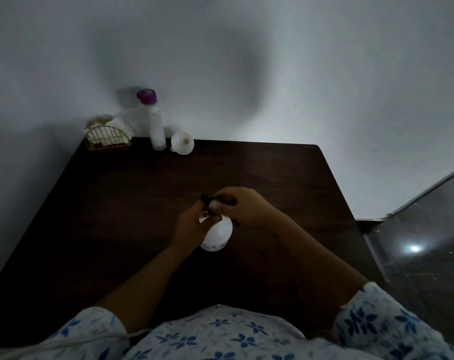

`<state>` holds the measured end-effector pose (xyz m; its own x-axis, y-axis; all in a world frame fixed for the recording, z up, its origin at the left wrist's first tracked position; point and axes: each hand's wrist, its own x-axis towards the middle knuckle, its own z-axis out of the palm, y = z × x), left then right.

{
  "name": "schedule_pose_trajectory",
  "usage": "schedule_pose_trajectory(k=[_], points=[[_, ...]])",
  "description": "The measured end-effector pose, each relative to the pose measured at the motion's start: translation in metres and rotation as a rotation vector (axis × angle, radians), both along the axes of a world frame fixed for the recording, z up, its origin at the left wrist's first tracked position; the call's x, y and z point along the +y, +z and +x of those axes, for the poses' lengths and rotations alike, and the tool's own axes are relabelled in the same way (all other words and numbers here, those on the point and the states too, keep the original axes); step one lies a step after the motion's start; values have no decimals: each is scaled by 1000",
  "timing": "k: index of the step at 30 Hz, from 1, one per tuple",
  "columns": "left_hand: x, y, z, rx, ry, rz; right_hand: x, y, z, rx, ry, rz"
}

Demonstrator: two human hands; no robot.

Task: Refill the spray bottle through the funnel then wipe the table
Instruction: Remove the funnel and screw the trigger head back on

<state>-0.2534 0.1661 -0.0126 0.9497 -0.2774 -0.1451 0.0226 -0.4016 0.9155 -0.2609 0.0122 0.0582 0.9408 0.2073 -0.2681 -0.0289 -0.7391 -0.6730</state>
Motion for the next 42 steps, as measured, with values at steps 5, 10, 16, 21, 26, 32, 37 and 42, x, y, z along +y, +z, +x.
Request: schedule_pose_trajectory(k=[5,10,16,21,26,32,37,42], points=[[1,-1,5,42,-42,-20,-21,-37,-16,62,-331,311],[3,0,5,55,-45,-46,-9,-54,-16,-21,-182,329],[6,2,2,27,-76,-68,-3,-59,-12,-45,-160,402],[3,7,-1,-22,-72,-31,-3,-61,-8,-45,-154,430],[-1,4,0,-61,-61,46,3,-54,-4,-145,-196,390],[-7,-4,-4,-81,45,52,14,-69,-11,-265,-286,352],[-3,-7,0,-71,21,68,15,-69,-11,-196,-297,416],[-2,-6,1,-99,21,24,16,-66,-8,-207,-308,395]])
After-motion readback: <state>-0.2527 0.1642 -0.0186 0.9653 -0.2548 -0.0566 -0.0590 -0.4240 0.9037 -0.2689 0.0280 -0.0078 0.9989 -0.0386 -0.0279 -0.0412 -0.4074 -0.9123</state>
